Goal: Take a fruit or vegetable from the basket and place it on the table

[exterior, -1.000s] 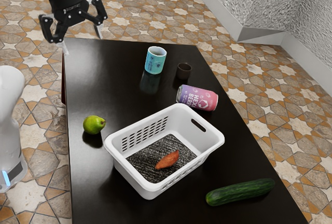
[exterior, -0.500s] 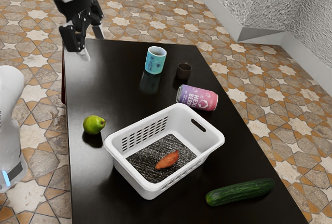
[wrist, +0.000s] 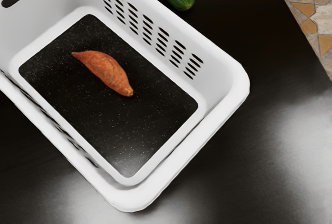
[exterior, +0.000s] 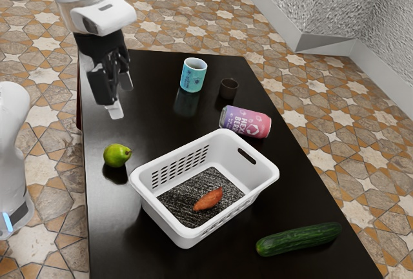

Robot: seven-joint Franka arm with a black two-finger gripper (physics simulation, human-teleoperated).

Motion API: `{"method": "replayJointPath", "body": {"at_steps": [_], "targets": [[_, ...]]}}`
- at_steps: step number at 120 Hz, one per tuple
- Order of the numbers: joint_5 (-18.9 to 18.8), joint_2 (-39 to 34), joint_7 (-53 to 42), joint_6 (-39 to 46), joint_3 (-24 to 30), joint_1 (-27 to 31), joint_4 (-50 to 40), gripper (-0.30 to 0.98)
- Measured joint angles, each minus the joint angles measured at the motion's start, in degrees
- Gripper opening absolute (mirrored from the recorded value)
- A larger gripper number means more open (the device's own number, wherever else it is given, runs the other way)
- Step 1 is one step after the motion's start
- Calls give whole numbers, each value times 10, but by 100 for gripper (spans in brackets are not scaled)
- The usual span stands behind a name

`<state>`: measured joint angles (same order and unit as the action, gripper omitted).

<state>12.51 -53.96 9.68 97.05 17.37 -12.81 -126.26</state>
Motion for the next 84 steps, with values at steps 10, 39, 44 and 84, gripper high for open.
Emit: {"method": "replayJointPath", "body": {"at_steps": [10, 39, 44, 84], "targets": [[45, 21, 18, 26, 31, 41, 11, 69], [98, 24, 59, 68, 48, 116, 12, 69], [101, 24, 65, 71, 50, 122, 8, 69], [105, 27, 101, 84, 107, 197, -9, 69]]}}
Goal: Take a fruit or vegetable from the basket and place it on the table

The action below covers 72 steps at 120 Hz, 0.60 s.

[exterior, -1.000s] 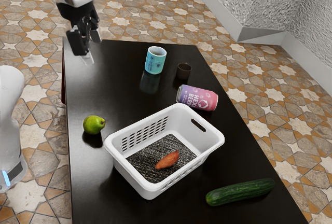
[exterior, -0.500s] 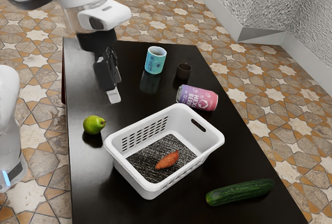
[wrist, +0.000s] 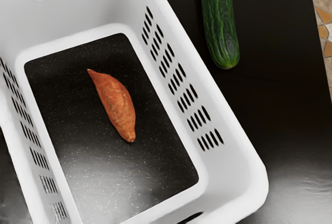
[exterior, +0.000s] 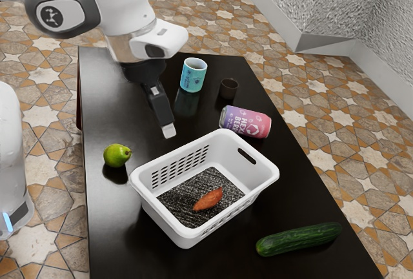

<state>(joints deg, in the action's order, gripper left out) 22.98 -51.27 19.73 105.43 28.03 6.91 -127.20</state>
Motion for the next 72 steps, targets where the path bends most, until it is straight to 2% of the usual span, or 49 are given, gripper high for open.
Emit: {"method": "replayJointPath", "body": {"at_steps": [30, 47, 61, 72], "targets": [[-18, 1, 17, -7, 43, 52, -10, 69], [-21, -3, 18, 11, 71, 50, -22, 69], [-22, -3, 12, 71, 82, 23, -86, 68], [-22, -3, 8, 113, 93, 15, -102, 68]]}}
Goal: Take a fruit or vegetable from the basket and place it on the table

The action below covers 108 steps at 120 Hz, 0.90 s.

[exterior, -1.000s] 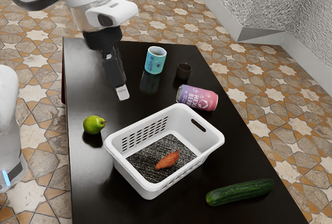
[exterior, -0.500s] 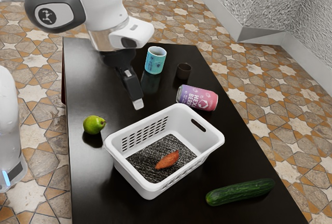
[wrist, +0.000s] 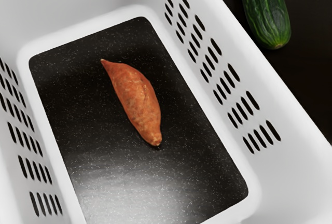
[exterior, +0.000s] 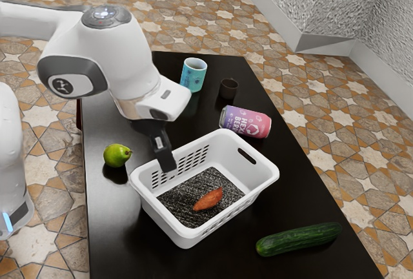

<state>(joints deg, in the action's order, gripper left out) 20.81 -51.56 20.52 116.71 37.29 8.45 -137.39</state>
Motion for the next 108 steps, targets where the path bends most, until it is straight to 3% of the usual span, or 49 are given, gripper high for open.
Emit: {"method": "replayJointPath", "body": {"at_steps": [46, 108], "targets": [[17, 20, -9, 77, 57, 10, -1, 69], [21, 24, -14, 97, 65, 33, -1, 69]]}}
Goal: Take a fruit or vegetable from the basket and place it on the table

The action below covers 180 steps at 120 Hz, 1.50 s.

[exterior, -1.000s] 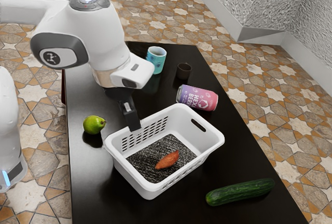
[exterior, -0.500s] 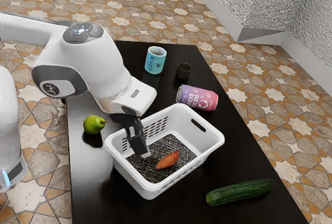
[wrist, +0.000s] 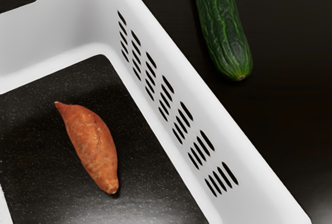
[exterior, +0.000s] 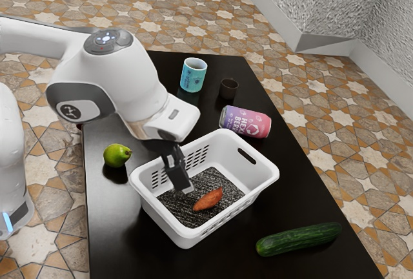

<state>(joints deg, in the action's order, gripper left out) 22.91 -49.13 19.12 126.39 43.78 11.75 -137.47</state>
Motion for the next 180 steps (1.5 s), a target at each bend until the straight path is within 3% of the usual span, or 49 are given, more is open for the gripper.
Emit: {"method": "replayJointPath", "body": {"at_steps": [151, 180], "targets": [[-2, 0, -9, 1, 0, 28, -2, 69], [-2, 9, -10, 2, 24, 51, -3, 68]]}}
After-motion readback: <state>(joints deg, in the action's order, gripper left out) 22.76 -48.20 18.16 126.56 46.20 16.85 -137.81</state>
